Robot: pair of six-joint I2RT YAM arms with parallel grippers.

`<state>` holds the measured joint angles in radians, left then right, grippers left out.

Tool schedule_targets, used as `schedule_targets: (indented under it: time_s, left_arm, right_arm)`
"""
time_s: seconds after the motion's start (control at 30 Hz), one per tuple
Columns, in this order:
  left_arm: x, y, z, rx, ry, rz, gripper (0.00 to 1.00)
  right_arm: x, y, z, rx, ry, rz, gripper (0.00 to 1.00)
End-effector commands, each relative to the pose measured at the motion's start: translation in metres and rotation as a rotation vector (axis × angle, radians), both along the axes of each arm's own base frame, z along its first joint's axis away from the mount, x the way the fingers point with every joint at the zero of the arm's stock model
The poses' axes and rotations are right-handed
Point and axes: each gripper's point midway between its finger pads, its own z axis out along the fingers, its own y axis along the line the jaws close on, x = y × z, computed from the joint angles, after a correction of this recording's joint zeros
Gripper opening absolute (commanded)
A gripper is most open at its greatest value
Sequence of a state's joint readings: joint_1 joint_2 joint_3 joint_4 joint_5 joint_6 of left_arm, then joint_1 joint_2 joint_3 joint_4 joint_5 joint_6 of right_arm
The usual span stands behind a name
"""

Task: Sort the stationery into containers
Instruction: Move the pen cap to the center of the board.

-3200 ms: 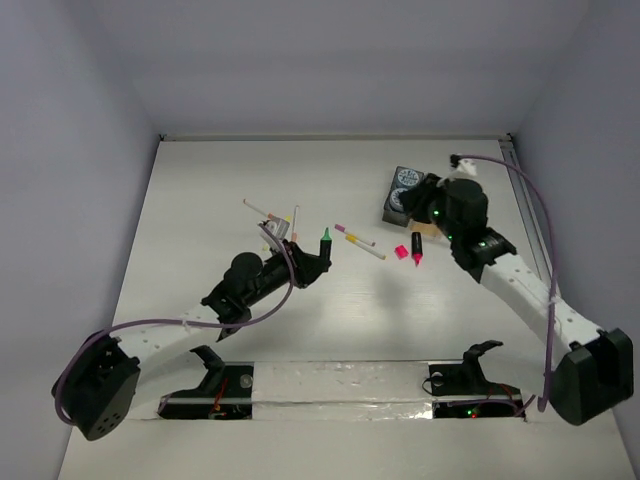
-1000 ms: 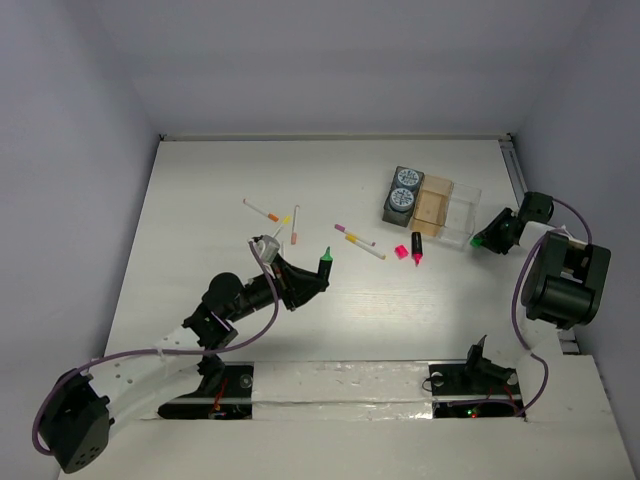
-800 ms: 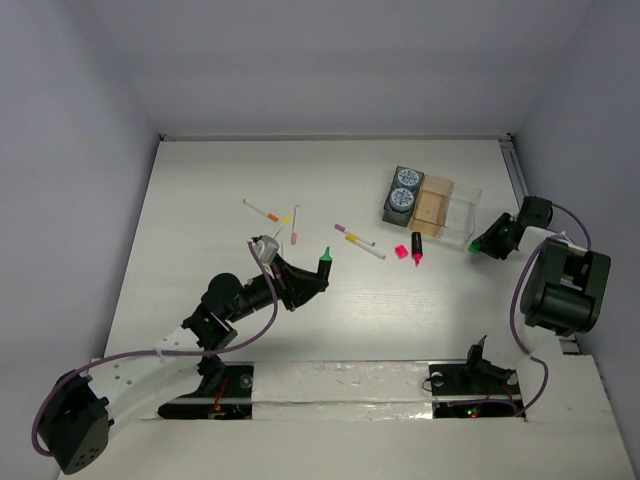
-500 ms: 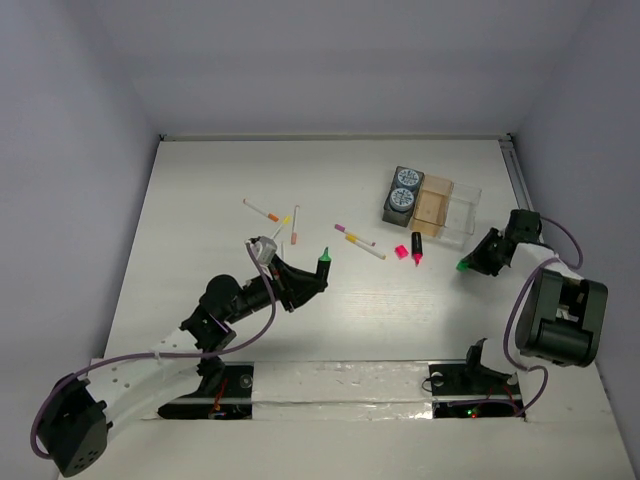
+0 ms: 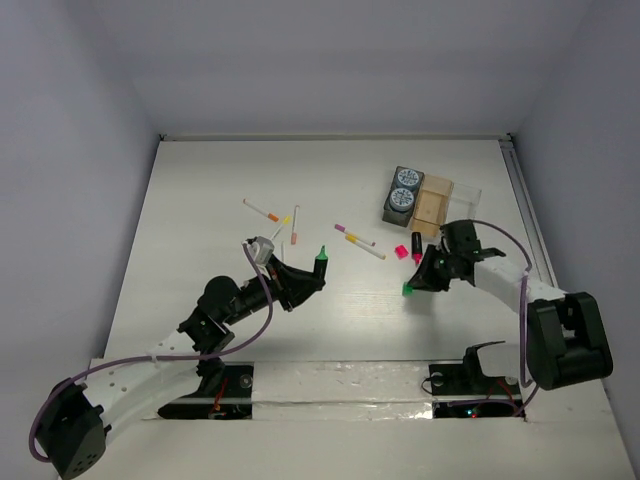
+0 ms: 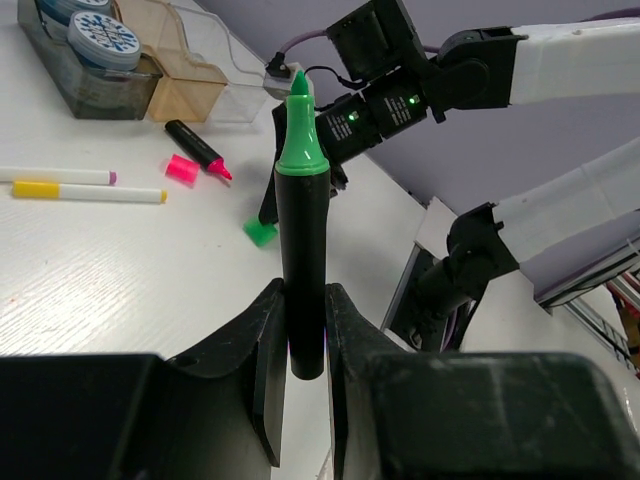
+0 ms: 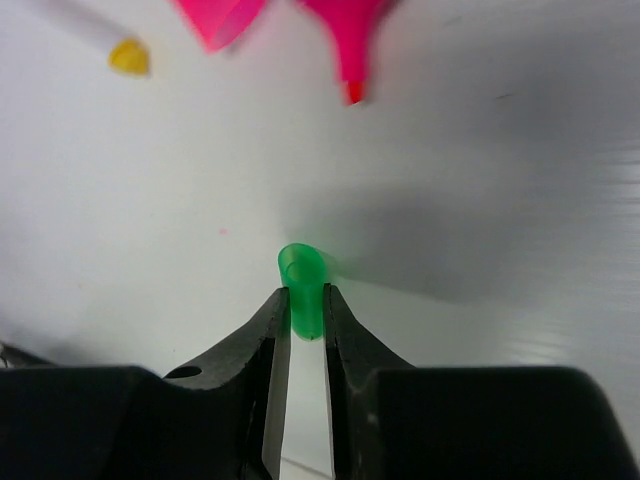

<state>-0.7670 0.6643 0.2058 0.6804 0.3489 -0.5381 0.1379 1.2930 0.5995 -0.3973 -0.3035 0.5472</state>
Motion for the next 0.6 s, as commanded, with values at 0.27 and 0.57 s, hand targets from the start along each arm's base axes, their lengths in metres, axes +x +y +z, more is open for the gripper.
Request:
schedule_targets:
  time_s: [0.27,0.57]
  left_arm:
    - [0.011,0.004,0.005,0.001,-0.039,0.065,0.0]
    - [0.024,0.011,-0.005,0.026,-0.02,0.148,0.0]
  right_arm:
    - [-0.018,0.106,0.005,-0.046,0.06,0.504,0.22]
    - [0.028,0.141,0.024,-0.118,-0.099,0.721,0.45]
